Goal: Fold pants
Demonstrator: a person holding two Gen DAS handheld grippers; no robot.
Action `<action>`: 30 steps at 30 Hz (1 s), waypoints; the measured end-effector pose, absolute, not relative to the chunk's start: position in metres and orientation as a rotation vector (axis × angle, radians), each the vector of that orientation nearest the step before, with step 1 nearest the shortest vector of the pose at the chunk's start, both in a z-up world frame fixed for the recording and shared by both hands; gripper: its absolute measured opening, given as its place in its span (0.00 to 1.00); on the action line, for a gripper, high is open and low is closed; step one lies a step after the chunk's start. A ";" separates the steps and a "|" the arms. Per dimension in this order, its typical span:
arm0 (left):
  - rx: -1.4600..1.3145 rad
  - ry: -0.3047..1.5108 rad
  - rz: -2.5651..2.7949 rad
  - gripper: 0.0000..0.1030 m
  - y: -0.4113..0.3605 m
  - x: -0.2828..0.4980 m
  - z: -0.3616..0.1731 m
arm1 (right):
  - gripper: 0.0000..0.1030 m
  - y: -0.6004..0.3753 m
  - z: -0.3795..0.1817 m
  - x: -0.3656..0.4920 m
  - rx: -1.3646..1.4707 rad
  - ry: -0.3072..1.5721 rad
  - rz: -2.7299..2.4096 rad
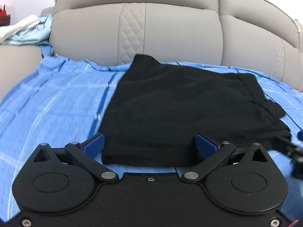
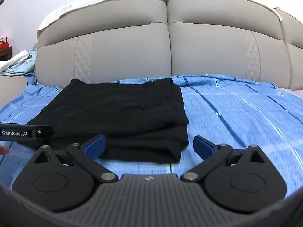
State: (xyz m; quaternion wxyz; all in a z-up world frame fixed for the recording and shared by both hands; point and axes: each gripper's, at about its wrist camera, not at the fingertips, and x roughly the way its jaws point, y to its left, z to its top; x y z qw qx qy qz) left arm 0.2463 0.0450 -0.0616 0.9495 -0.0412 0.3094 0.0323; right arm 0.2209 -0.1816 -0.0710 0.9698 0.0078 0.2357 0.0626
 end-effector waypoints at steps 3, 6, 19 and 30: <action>-0.039 0.637 0.063 1.00 0.034 0.231 -0.066 | 1.00 -0.177 -0.079 0.210 -0.004 0.496 0.126; -0.022 0.668 0.028 1.00 0.028 0.225 -0.073 | 1.00 -0.172 -0.084 0.203 -0.020 0.499 0.135; -0.019 0.672 0.037 1.00 0.021 0.239 -0.073 | 1.00 -0.160 -0.097 0.201 -0.095 0.478 0.132; -0.018 0.664 0.023 1.00 0.024 0.236 -0.075 | 1.00 -0.158 -0.099 0.198 -0.098 0.465 0.128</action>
